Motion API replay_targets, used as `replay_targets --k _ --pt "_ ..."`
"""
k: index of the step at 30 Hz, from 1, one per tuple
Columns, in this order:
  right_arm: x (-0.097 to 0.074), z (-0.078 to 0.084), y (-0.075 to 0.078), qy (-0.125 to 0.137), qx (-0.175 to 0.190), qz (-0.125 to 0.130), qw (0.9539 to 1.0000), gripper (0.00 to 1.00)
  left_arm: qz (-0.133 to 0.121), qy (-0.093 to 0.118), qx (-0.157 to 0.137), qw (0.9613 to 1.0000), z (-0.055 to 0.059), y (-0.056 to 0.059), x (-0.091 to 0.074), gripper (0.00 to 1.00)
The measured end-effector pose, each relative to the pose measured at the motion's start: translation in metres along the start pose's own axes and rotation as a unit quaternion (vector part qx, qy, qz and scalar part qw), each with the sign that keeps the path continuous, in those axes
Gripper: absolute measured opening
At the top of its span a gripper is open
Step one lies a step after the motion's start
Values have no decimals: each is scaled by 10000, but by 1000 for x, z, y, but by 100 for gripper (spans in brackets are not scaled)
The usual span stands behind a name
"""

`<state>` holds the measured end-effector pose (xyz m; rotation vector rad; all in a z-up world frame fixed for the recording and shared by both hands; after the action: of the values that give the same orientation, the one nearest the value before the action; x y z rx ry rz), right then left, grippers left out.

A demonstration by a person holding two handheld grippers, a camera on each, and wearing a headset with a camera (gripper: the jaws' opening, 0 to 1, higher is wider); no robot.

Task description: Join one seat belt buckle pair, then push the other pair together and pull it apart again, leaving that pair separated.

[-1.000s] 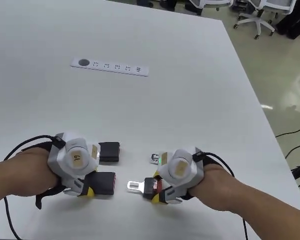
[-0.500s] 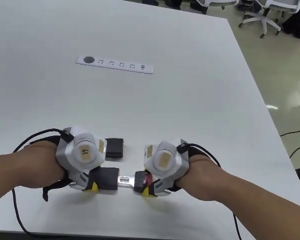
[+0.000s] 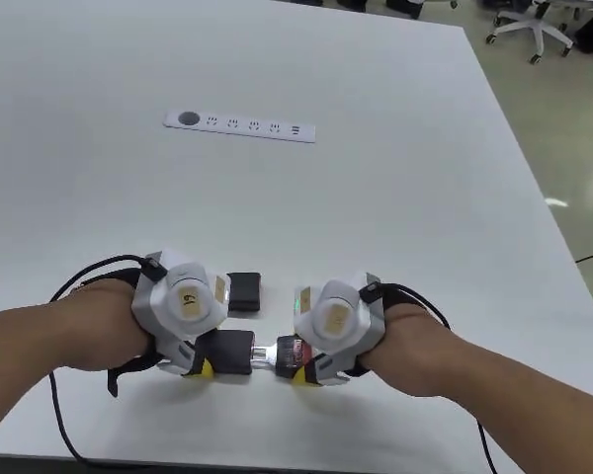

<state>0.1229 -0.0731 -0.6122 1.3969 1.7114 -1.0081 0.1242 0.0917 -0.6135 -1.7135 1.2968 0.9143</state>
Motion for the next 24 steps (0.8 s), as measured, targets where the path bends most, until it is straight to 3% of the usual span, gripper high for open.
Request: replay_targets --k 9,24 --pt "2 1 1 227 59 -91 9997 32 20 10 33 10000 -1 1 -1 33" --pt "4 -4 3 250 6 -71 9997 31 94 85 142 9998 -3 1 -1 32"
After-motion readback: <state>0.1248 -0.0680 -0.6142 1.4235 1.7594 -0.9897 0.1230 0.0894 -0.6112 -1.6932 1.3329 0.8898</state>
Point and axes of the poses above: the centre of the closed fingertips' face, and the gripper's own axes: x roughly forward along the fingers, y roughly to its right, z roughly out of its underside, the point moved 9 cm from there along -x, roughly backward along the fingers, and after that the axes turned 11 degrees about -z, right-handed, at the moved point
